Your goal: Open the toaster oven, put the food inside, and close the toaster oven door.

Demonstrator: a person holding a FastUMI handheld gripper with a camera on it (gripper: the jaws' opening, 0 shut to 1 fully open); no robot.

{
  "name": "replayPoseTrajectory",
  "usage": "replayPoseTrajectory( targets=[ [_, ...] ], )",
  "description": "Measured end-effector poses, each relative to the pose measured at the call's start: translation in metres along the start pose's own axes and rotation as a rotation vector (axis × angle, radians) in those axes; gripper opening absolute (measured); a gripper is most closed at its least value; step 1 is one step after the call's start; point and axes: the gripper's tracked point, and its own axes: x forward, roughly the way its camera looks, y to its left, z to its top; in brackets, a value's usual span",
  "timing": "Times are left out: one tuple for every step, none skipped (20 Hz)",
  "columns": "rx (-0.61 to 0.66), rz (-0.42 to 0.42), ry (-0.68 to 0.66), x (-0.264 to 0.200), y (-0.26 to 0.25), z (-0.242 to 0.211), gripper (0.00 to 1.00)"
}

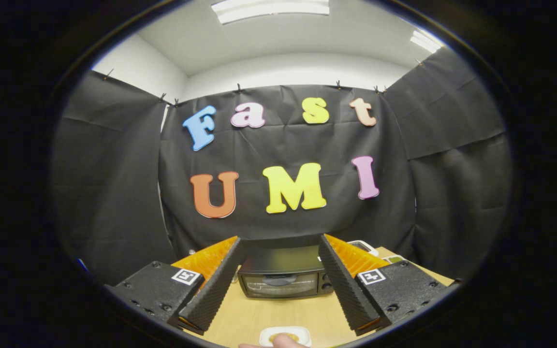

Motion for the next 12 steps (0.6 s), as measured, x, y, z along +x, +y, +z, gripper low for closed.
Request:
replayPoseTrajectory(
  targets=[
    [0.003, 0.003, 0.000, 0.004, 0.000, 0.000, 1.00],
    [0.007, 0.006, -0.003, 0.009, 0.000, -0.002, 1.00],
    [0.006, 0.011, -0.008, 0.015, 0.000, -0.003, 1.00],
    [0.001, 0.011, -0.007, 0.022, -0.001, -0.006, 1.00],
    [-0.002, 0.013, -0.008, 0.030, -0.001, -0.010, 1.00],
    [-0.002, 0.018, -0.007, 0.039, -0.001, -0.016, 1.00],
    [-0.002, 0.029, -0.009, 0.049, 0.001, -0.021, 1.00],
    [-0.007, 0.047, -0.006, 0.060, 0.006, -0.028, 1.00],
    [-0.013, 0.063, 0.000, 0.072, 0.009, -0.037, 1.00],
    [-0.021, 0.076, 0.009, 0.085, 0.011, -0.048, 1.00],
    [-0.023, 0.085, 0.021, 0.098, 0.013, -0.059, 1.00],
    [-0.025, 0.090, 0.034, 0.111, 0.017, -0.072, 1.00]
  ],
)
